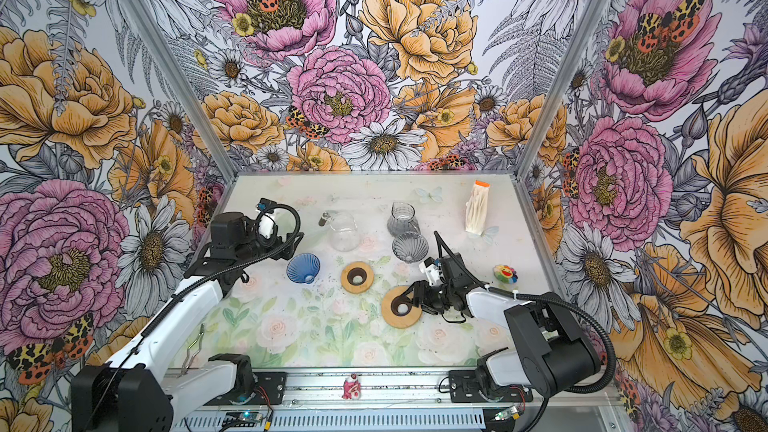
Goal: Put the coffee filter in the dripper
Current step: 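Lower the right gripper and pinch the edge of the larger bamboo stand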
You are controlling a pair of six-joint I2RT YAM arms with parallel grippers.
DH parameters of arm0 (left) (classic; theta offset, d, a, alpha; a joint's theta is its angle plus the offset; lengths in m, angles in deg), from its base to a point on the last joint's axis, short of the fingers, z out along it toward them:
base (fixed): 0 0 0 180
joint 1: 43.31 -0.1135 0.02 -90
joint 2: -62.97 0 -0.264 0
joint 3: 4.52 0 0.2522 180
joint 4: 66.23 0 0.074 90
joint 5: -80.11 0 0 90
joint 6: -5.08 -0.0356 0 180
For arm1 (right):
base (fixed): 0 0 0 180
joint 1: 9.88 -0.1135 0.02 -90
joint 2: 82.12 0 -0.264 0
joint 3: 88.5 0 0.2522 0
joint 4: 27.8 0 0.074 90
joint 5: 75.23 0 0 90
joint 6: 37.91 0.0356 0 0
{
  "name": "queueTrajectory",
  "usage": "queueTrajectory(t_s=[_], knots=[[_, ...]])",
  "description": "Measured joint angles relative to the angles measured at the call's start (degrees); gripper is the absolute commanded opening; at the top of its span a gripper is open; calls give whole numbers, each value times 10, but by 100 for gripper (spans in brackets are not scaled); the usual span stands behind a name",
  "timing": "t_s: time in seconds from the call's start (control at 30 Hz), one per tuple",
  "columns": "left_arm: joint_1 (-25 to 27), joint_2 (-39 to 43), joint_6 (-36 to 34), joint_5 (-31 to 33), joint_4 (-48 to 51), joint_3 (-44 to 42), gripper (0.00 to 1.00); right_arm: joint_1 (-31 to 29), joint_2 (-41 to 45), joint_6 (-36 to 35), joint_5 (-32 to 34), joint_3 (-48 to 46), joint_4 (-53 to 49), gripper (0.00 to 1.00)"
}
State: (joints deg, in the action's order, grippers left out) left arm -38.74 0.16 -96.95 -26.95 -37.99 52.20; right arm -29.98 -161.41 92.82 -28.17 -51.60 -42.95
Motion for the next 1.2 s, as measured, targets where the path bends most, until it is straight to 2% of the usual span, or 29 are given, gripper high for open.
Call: queueTrajectory(t_s=[0.23,0.63,0.8,1.2], knots=[[-3,-5,0,-2,-3,0,99,-9,9,6,16,-5,1,49],[-4,-15,0,-5,-6,0,99,-10,32,18,50,-17,-17,32],[-4,-15,0,-7,-6,0,99,-10,40,19,41,-17,-8,24],[-3,-15,0,-9,-6,0,99,-10,52,19,26,-16,0,13]])
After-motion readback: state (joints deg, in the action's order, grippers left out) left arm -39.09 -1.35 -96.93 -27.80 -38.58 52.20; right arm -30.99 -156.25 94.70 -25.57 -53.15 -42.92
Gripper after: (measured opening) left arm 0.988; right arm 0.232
